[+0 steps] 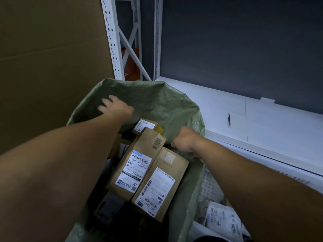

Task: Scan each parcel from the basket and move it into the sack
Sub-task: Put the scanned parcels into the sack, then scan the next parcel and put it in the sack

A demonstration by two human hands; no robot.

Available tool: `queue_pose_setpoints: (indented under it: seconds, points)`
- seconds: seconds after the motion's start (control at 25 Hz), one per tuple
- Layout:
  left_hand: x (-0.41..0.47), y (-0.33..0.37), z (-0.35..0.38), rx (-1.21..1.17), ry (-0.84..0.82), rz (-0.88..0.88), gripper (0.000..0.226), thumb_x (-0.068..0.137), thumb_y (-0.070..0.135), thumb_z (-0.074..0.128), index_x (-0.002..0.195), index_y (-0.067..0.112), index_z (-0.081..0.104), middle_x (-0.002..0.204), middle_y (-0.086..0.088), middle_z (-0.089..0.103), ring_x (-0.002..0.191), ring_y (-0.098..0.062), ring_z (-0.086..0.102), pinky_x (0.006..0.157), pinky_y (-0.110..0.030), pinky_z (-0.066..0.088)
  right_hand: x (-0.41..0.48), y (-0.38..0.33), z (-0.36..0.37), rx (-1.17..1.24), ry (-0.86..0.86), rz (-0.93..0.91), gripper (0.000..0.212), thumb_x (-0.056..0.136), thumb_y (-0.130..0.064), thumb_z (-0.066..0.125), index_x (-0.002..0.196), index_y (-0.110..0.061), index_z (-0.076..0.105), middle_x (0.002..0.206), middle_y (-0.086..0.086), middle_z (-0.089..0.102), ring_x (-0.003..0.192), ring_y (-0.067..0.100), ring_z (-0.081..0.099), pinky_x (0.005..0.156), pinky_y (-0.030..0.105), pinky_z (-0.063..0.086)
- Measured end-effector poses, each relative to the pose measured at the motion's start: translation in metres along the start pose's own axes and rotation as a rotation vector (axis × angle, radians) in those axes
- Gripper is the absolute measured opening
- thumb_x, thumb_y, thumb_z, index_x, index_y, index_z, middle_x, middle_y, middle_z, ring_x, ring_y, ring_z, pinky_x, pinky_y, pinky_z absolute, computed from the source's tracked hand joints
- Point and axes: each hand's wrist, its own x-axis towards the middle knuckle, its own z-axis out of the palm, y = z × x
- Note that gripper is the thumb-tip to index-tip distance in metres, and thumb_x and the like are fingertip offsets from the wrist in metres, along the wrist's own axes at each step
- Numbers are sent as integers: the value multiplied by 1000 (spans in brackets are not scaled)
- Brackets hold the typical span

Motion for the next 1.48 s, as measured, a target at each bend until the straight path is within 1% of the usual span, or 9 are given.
queue_pose_setpoints:
  seconds: [0.16,0.24,0.48,0.6,0.76,0.92,1.2,1.36,1.48]
  points:
    - [-37,21,-5,-55,-60,72,87,99,34,53,163,13,-1,170,-16,-3,154,-45,0,123,-62,11,-30,-1,-21,-17,41,-15,13,93,-11,59,81,-10,55,89,11,60,74,26,60,56,28,44]
    - [-59,33,-9,-65,-69,121,85,99,33,52,163,10,1,169,-18,2,153,-45,5,124,-58,13,-49,1,-34,-28,69,-17,12,95,-12,58,85,-9,53,91,11,59,78,26,59,61,30,45]
    - [-137,78,-13,-69,-63,267,78,99,30,52,161,7,11,162,-19,21,146,-41,24,118,-46,24,-108,30,-74,6,169,-10,22,97,-10,55,78,-11,45,80,8,50,64,20,48,53,28,39]
    - [-176,103,-4,-77,-86,346,76,99,32,53,160,7,15,160,-18,25,142,-39,29,116,-43,28,-130,60,-94,57,202,24,18,98,-11,56,82,-7,48,88,13,55,80,28,59,66,35,46]
    - [-227,139,23,-91,-171,412,73,99,27,51,160,8,15,164,-15,21,147,-38,25,116,-43,29,-148,111,-119,96,249,80,6,95,-8,57,92,-5,53,94,13,57,107,35,67,70,37,48]
    - [-272,171,65,-97,-277,496,71,98,23,51,158,8,17,159,-15,25,144,-38,29,113,-46,33,-153,171,-140,116,282,180,10,94,-9,59,90,-1,55,98,20,62,92,34,66,73,43,55]
    - [-288,196,186,-42,-479,466,69,96,24,58,153,7,24,155,-16,31,138,-39,39,111,-46,41,-121,269,-130,116,219,328,28,95,-7,59,74,-11,41,69,9,37,59,23,33,61,35,31]
    - [-275,196,258,-52,-583,434,64,85,34,61,139,7,41,137,-19,53,123,-39,56,102,-52,52,-84,321,-107,188,210,356,23,100,-11,57,100,11,63,70,7,48,58,17,43,52,28,34]
    - [-259,193,302,-12,-636,396,62,86,39,59,136,6,43,131,-21,60,119,-40,60,99,-52,54,-45,348,-93,144,113,353,27,103,-3,47,123,8,62,92,12,59,74,21,54,60,26,42]
